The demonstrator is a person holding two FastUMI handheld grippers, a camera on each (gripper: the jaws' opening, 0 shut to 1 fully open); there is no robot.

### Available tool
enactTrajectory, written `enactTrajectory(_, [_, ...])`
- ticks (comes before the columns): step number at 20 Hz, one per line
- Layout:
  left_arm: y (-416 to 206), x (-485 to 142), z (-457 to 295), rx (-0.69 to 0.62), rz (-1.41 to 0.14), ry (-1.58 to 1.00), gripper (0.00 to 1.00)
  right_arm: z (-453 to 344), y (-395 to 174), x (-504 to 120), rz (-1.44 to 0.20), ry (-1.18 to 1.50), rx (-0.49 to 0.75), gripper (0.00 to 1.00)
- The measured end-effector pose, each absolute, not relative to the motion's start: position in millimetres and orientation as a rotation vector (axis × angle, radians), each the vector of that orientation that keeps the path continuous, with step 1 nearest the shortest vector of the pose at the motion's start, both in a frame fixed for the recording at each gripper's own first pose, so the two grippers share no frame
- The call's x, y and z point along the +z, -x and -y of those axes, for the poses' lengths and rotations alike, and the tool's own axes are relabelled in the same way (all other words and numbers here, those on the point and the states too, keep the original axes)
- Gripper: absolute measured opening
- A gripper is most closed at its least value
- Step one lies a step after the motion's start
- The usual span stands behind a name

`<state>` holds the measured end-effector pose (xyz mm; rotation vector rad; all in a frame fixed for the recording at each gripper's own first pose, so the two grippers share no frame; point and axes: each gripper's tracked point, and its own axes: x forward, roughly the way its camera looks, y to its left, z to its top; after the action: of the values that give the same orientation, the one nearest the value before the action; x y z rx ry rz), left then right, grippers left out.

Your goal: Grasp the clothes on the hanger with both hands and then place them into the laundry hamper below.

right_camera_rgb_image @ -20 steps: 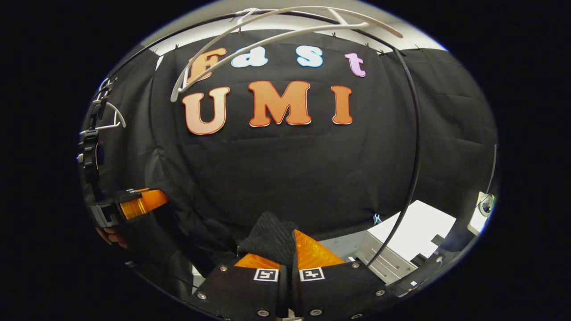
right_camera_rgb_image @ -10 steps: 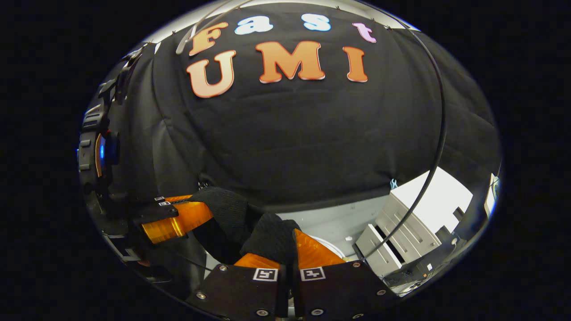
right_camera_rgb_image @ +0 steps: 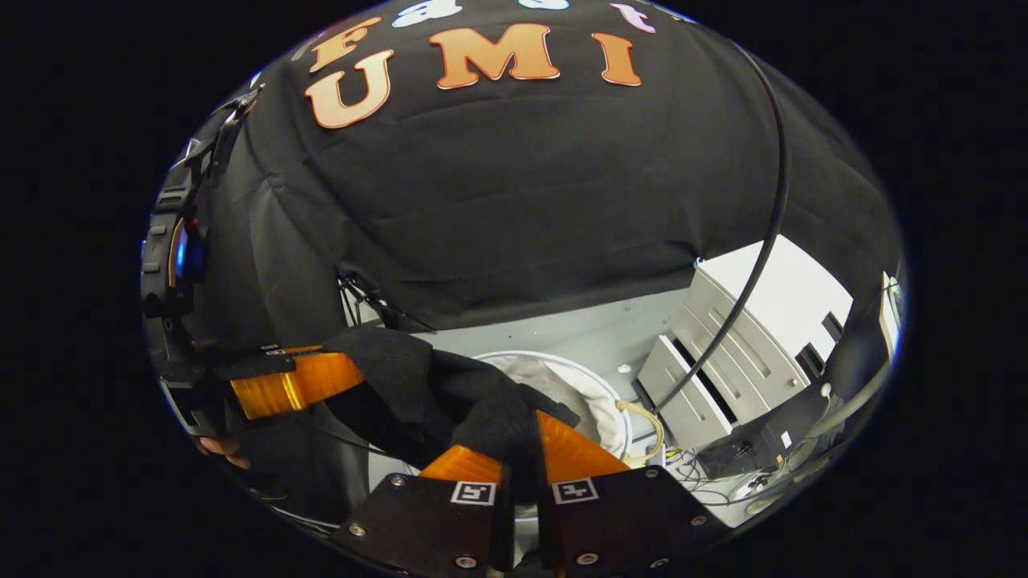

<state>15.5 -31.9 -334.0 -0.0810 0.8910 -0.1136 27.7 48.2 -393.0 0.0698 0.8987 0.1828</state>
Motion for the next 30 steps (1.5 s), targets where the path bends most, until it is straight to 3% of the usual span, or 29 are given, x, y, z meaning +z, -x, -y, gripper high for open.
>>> enactTrajectory(2, [-8.1,-343.5,32.1,-0.106,-0.927,0.078,0.13,-47.5,-22.2,-395.9,-0.913,-0.068,0.176,0.14])
enactTrajectory(3, [-6.9,-346.3,30.8,-0.107,-0.938,0.086,0.08,-48.0,-21.1,-395.6,-0.915,-0.074,0.181,0.25])
enactTrajectory(4, [-5.7,-349.1,29.1,-0.106,-0.942,0.088,0.22,-51.7,-21.7,-396.2,-0.905,-0.089,0.193,0.32])
enactTrajectory(6, [-6.4,-349.8,31.0,-0.113,-0.937,0.086,0.39,-53.4,-26.2,-387.9,-0.886,-0.091,0.193,0.53])
enactTrajectory(7, [-6.8,-349.4,30.1,-0.109,-0.937,0.079,0.54,-53.5,-27.3,-386.6,-0.881,-0.083,0.193,0.58])
enactTrajectory(9, [-9.8,-350.2,25.5,-0.085,-0.933,0.073,0.85,-55.5,-28.8,-386.7,-0.880,-0.071,0.197,0.81])
enactTrajectory(10, [-8.4,-348.6,27.9,-0.082,-0.932,0.086,1.00,-56.9,-29.3,-386.2,-0.879,-0.067,0.198,0.77])
enactTrajectory(11, [-7.9,-348.3,27.6,-0.076,-0.931,0.093,0.97,-56.3,-28.7,-384.2,-0.875,-0.062,0.195,0.86])
enactTrajectory(20, [-7.7,-329.7,14.5,-0.053,-0.880,0.071,0.98,-44.8,-42.0,-355.0,-0.806,-0.069,0.156,0.92])
enactTrajectory(30, [-40.1,-206.6,24.5,-0.082,-0.611,0.090,1.00,-44.6,-80.7,-200.1,-0.518,-0.115,0.155,0.92])
